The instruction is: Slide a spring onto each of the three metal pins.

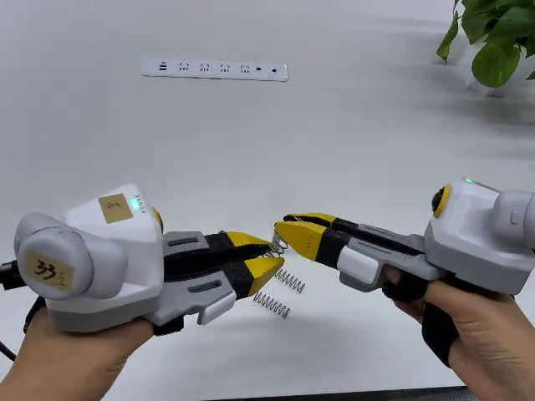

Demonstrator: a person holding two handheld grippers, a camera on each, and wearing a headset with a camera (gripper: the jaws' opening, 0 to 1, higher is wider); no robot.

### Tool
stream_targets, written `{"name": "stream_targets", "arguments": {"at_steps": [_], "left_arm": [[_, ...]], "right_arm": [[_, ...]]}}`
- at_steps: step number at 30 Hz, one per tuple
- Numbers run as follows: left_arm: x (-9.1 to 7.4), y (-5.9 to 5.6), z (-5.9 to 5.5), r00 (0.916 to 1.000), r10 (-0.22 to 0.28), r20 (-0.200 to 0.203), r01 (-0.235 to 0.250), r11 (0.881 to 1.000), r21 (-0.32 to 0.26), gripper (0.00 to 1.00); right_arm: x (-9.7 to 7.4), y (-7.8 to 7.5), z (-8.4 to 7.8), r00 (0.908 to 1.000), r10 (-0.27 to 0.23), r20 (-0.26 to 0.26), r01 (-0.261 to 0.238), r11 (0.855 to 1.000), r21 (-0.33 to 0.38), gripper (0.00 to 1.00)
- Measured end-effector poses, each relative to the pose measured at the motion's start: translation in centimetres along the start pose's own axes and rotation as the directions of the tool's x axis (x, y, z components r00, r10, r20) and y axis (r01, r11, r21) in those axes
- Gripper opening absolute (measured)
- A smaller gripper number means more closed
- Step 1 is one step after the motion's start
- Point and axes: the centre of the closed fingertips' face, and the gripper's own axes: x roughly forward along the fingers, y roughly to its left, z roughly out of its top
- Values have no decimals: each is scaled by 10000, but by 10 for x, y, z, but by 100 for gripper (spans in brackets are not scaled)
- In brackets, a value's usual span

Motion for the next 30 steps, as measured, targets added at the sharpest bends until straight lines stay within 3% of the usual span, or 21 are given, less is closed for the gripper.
{"name": "stream_targets", "arguments": {"at_steps": [9, 22, 30], "left_arm": [[2, -1, 2, 9999, -119, 87, 119, 9999, -2, 11], [4, -3, -3, 9996, -231, -175, 230, 9997, -61, 16], [6, -7, -4, 9992, -330, -239, 331, 9995, 26, 14]], "right_arm": [[0, 6, 3, 9998, 129, -175, -133, 9997, -221, 12], [0, 14, 2, 9949, 136, -1003, -310, 9844, -1735, 11], [1, 20, 0, 9907, 162, -1351, -487, 9694, -2408, 11]]}}
